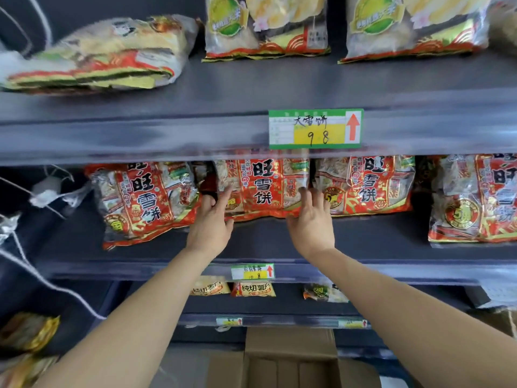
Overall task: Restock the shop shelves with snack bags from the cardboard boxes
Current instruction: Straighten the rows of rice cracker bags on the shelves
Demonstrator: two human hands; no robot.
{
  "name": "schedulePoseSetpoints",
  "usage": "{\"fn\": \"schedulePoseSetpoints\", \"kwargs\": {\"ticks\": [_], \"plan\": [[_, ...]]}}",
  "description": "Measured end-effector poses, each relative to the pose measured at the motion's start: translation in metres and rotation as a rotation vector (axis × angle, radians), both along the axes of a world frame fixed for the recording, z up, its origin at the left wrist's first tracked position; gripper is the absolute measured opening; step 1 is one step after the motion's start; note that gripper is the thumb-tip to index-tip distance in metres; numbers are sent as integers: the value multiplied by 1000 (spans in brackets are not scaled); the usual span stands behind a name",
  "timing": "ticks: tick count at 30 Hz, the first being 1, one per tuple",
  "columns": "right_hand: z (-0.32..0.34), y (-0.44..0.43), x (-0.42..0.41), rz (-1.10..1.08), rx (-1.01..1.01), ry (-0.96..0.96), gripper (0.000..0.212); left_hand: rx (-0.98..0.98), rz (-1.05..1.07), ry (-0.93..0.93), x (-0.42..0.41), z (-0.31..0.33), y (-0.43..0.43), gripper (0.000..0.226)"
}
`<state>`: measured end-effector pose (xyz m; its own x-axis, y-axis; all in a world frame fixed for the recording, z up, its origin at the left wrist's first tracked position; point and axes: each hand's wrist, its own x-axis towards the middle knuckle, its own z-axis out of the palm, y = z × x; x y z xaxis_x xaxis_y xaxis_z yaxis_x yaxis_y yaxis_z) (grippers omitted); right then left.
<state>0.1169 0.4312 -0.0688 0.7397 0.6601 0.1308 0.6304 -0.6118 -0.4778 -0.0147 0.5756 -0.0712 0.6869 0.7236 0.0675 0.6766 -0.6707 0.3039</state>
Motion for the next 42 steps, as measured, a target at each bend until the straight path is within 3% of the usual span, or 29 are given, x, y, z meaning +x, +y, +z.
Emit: {"fn": "schedulePoseSetpoints", "kwargs": {"ticks": [5,10,15,20,24,28,31,38,42], "plan": [[14,57,-55,187,-67,-12,53,35,319,51,-62,4,47,74],[5,119,-109,444,-88,95,55,-91,417,62,-98,-9,91,84],[-15,165,-134,411,-217,144,53,-242,337,-41,-112,-30,124,86],[-32,197,-141,326,-241,106,55,-136,205,-156,-114,-44,164,81],[-43,206,-153,269,-233,99,65,-96,163,-88,-115,-48,178,83],[-48,204,-170,220,-211,78,65,85,207,3,-122,-49,165,78],[-45,204,-172,197,-199,64,60,33,147,-24,-124,-56,162,79],[-44,213,-164,266,-313,250,73,-69,47,-15,-126,-54,181,81],[-44,209,-170,271,-319,216,72,-115,18,-30,-136,-57,173,80]]}}
